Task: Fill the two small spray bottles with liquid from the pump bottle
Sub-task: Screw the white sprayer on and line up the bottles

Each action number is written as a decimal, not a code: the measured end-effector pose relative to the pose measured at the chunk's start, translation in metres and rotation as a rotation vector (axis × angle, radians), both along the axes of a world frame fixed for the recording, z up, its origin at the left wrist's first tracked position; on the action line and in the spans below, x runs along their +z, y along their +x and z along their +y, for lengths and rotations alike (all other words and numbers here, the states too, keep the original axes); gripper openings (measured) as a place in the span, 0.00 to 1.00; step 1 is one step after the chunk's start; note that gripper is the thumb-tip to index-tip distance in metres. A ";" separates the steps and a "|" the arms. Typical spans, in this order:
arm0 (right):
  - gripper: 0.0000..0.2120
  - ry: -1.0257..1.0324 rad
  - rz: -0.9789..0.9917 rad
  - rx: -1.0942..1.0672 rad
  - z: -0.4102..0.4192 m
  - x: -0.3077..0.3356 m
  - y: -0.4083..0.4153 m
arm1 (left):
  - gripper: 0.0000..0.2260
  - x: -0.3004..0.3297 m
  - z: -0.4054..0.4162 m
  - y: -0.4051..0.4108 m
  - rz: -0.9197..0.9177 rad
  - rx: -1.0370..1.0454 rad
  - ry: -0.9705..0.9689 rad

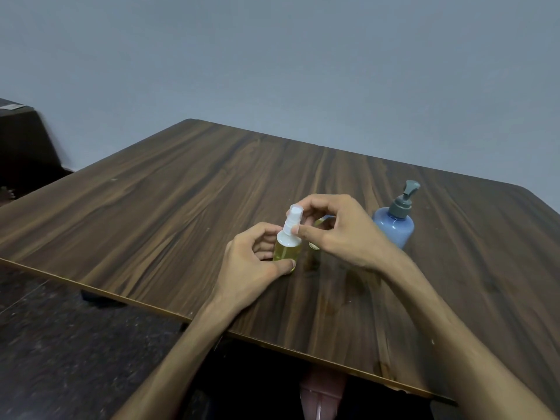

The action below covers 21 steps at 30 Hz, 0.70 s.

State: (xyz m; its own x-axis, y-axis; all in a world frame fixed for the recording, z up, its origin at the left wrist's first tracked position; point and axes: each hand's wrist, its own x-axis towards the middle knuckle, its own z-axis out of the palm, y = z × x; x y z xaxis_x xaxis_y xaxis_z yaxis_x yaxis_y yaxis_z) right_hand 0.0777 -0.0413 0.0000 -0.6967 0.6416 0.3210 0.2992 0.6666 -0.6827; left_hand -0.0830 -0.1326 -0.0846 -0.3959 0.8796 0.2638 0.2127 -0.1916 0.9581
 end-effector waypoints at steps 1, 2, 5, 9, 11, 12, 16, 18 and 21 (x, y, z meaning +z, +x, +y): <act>0.12 0.005 -0.019 0.001 0.000 0.006 0.001 | 0.22 0.000 0.000 0.000 0.001 0.000 -0.001; 0.16 0.011 -0.040 0.001 -0.001 0.012 0.001 | 0.22 0.000 0.000 0.000 0.002 -0.001 -0.003; 0.15 0.112 -0.172 0.010 -0.001 0.028 -0.001 | 0.21 0.001 0.000 0.000 0.003 -0.005 -0.001; 0.06 0.176 -0.333 0.058 0.000 0.043 -0.009 | 0.21 0.001 -0.001 0.000 0.005 -0.007 0.007; 0.06 0.216 -0.412 0.080 0.001 0.050 -0.013 | 0.21 0.001 -0.001 0.001 0.005 0.001 0.002; 0.06 0.246 -0.451 0.088 0.001 0.053 -0.016 | 0.21 0.001 -0.001 0.001 0.005 0.003 0.000; 0.08 0.337 -0.590 0.148 0.002 0.067 -0.023 | 0.20 0.001 -0.001 0.001 -0.001 0.001 -0.004; 0.10 0.367 -0.654 0.188 0.002 0.074 -0.027 | 0.20 0.001 0.000 0.002 -0.011 -0.001 -0.005; 0.10 0.434 -0.727 0.238 0.000 0.082 -0.034 | 0.20 0.001 0.000 0.002 -0.008 -0.008 -0.009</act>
